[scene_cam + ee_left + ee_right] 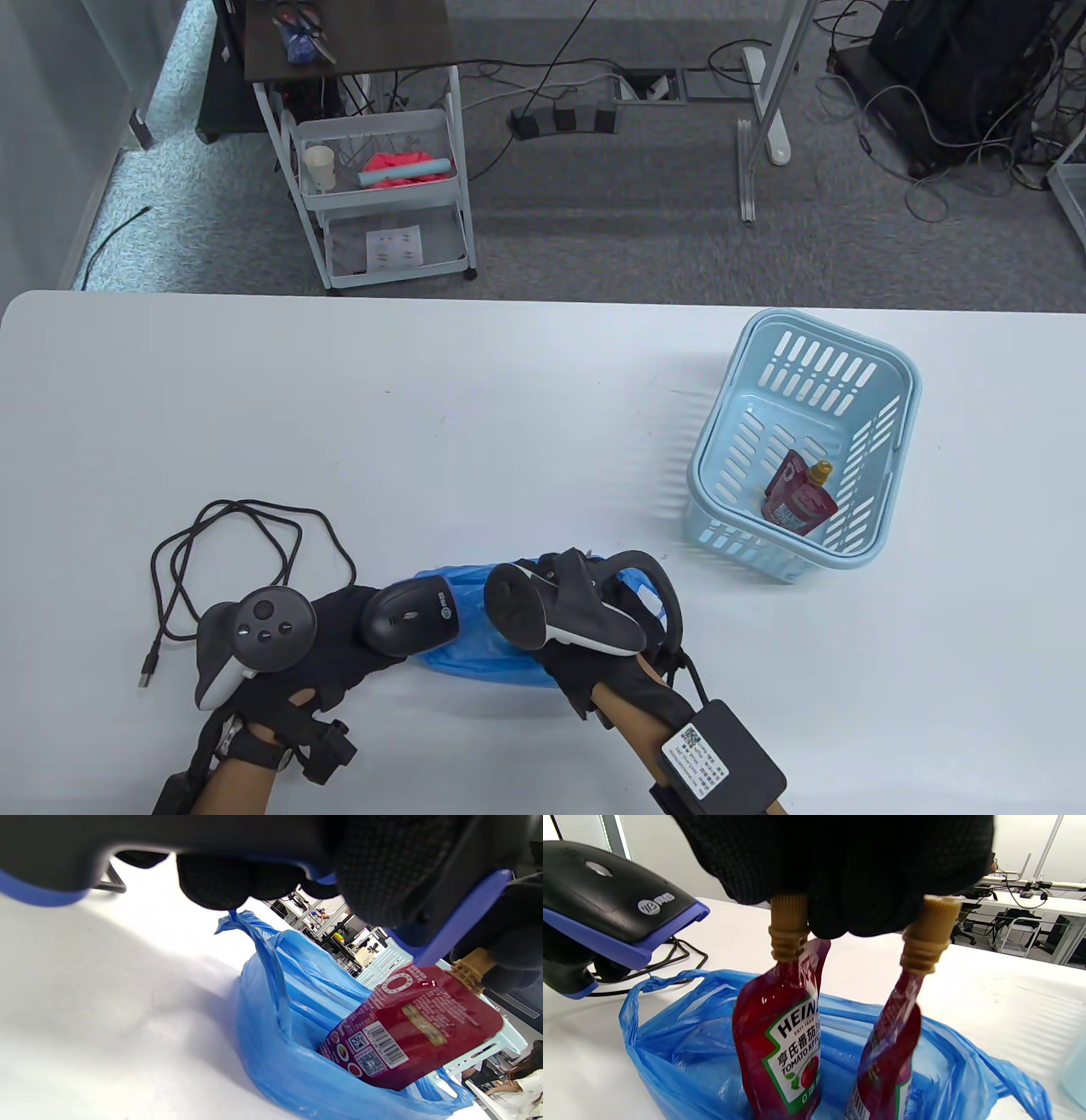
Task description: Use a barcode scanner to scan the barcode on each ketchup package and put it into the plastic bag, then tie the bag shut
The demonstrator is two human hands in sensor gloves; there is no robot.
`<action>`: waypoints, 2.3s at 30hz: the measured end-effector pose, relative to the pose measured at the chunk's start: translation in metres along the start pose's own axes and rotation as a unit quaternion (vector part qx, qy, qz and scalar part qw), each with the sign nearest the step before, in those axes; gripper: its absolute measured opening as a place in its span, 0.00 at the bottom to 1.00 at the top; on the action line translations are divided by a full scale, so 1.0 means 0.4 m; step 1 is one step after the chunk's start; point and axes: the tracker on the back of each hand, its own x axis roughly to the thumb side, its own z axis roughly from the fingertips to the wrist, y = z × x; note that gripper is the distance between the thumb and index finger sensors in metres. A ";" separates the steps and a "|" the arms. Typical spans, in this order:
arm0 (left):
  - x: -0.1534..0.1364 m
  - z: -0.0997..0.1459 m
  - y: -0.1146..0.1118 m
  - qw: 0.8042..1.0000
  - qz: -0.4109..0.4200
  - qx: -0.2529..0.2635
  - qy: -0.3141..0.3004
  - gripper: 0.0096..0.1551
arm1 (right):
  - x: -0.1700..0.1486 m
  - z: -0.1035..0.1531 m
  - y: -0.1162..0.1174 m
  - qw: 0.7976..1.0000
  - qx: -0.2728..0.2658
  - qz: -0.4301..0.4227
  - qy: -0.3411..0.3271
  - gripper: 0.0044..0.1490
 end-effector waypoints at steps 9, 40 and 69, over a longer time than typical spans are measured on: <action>-0.001 0.000 0.000 1.000 -0.001 0.000 0.001 0.27 | -0.026 0.020 -0.048 0.999 -0.035 -0.022 0.008 0.29; -0.009 0.002 0.010 1.000 0.000 0.006 0.012 0.27 | -0.474 0.077 -0.124 0.950 -0.070 -0.109 0.284 0.37; -0.012 -0.001 0.012 1.000 -0.004 0.004 0.019 0.27 | -0.651 0.031 -0.018 0.901 0.022 -0.142 0.410 0.40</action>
